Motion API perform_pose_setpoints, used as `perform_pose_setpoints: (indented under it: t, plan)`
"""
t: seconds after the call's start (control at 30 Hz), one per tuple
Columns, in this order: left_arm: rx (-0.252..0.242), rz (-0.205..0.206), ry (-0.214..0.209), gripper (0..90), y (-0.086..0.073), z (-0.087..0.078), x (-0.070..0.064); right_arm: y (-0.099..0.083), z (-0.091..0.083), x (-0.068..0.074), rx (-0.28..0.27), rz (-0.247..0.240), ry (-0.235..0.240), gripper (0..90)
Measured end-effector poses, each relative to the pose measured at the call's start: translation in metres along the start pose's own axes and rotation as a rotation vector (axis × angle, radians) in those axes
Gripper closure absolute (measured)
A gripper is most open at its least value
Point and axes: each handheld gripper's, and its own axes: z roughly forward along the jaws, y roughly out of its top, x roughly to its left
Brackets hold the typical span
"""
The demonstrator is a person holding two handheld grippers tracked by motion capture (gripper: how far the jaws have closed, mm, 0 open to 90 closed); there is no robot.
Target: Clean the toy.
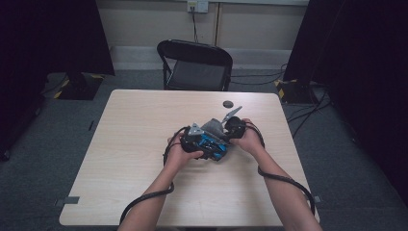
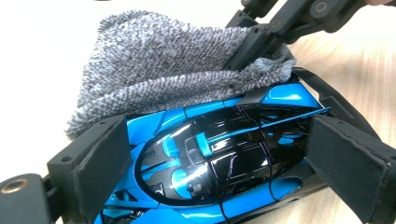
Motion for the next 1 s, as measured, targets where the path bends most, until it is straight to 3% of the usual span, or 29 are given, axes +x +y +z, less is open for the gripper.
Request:
perform_pose_setpoints:
  t: [0.6, 1.0]
  plan:
    - [0.012, 0.002, -0.002, 6.3, 0.001, 0.000, -0.001, -0.029, -0.016, 0.000, -0.027, 0.050, 0.010, 78.8]
    - [0.017, 0.003, -0.004, 6.3, 0.002, 0.000, 0.000, -0.048, -0.028, 0.004, -0.025, 0.049, 0.010, 78.7]
